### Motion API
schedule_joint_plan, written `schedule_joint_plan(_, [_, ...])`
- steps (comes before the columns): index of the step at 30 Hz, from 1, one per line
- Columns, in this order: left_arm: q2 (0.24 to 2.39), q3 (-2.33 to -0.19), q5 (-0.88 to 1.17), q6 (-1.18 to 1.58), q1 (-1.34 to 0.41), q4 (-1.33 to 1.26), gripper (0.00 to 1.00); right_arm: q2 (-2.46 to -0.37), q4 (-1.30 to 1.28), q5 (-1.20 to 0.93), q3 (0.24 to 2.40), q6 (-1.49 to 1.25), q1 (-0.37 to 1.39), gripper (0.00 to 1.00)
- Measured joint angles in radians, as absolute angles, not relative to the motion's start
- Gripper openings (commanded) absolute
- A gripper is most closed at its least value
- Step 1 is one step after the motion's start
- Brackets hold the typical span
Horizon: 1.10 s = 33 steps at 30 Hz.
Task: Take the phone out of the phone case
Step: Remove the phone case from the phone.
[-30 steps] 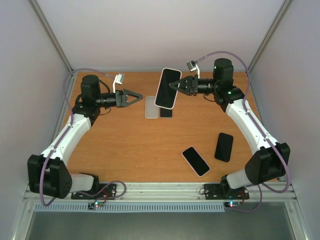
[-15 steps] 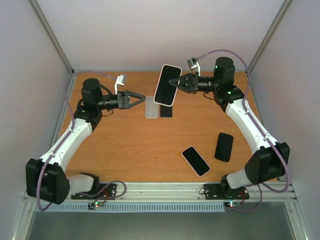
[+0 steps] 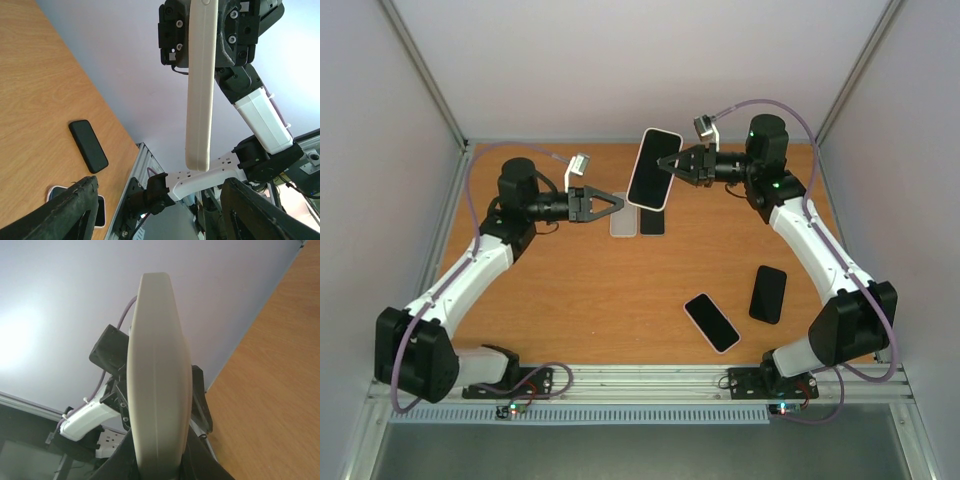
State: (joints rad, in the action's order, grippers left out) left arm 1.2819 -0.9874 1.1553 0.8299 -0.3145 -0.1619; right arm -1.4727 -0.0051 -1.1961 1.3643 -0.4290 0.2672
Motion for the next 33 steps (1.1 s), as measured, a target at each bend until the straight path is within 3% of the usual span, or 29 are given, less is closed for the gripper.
schedule_joint_plan(11, [1.301,-1.031,1.153,0.826,-0.331,-0.165,0.67,-1.479,0.015,-1.196,1.355,-0.438,0.267,0.01])
schedule_joint_plan(33, [1.327,-1.082,1.039,0.663,-0.332,0.025,0.57,-1.479,0.132,-1.194,1.303,-0.538,0.263,0.01])
